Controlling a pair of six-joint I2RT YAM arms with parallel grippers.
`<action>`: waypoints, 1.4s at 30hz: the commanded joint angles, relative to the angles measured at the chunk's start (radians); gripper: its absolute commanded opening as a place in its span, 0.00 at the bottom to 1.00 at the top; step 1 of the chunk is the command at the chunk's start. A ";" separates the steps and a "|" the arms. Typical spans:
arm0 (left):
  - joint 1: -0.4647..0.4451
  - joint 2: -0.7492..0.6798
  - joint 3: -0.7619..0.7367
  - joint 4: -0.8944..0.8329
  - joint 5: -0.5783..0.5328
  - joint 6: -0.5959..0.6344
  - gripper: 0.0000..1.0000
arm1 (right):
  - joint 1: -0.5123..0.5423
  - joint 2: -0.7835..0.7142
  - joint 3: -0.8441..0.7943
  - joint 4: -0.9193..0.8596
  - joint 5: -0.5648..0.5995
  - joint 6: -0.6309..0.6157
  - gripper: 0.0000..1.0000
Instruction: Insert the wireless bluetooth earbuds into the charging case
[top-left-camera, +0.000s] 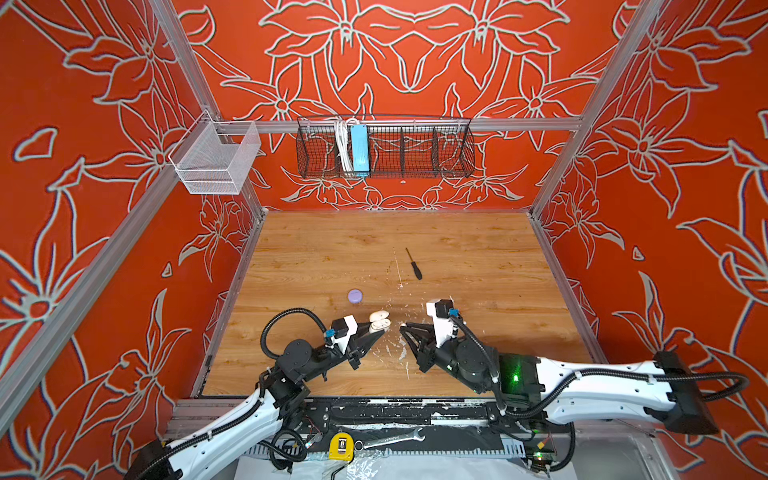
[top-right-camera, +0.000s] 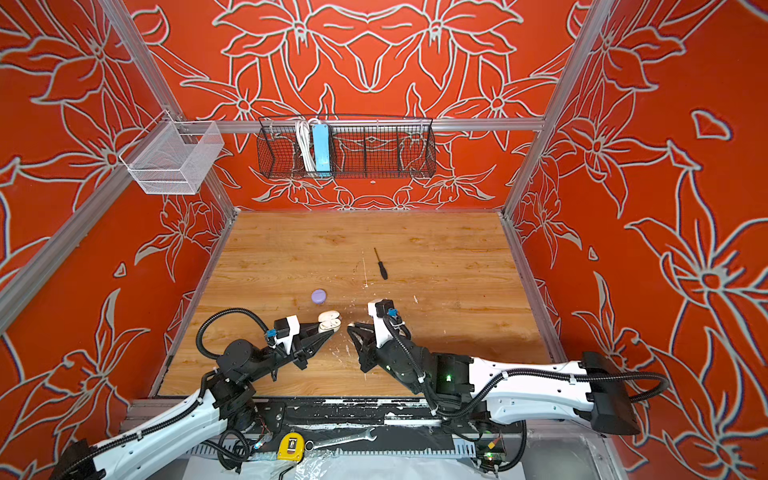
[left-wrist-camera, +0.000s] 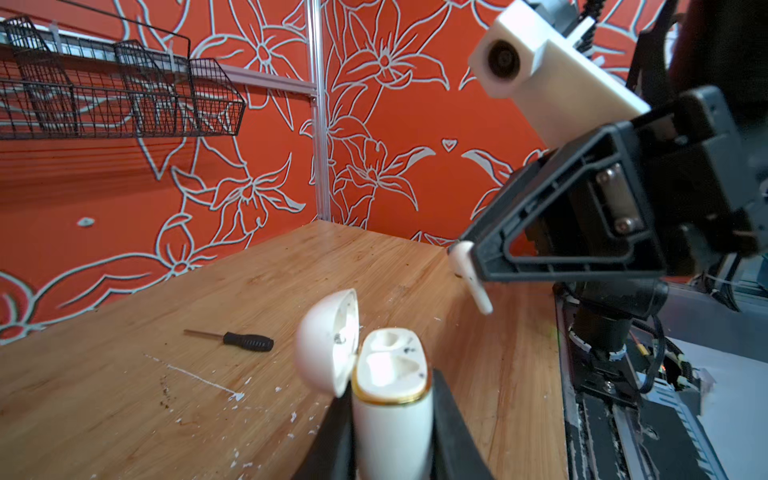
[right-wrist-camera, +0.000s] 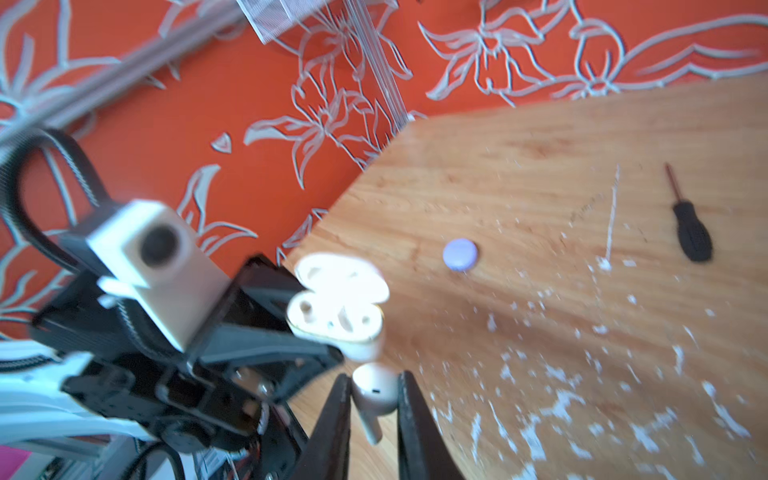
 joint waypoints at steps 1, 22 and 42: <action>-0.005 -0.028 -0.018 0.073 0.037 0.043 0.00 | 0.032 0.021 0.000 0.214 0.025 -0.099 0.19; -0.022 -0.226 -0.084 0.081 0.089 0.090 0.00 | 0.165 0.287 -0.035 0.818 0.050 -0.315 0.17; -0.037 -0.257 -0.082 0.059 0.077 0.105 0.00 | 0.166 0.301 -0.001 0.830 0.052 -0.321 0.17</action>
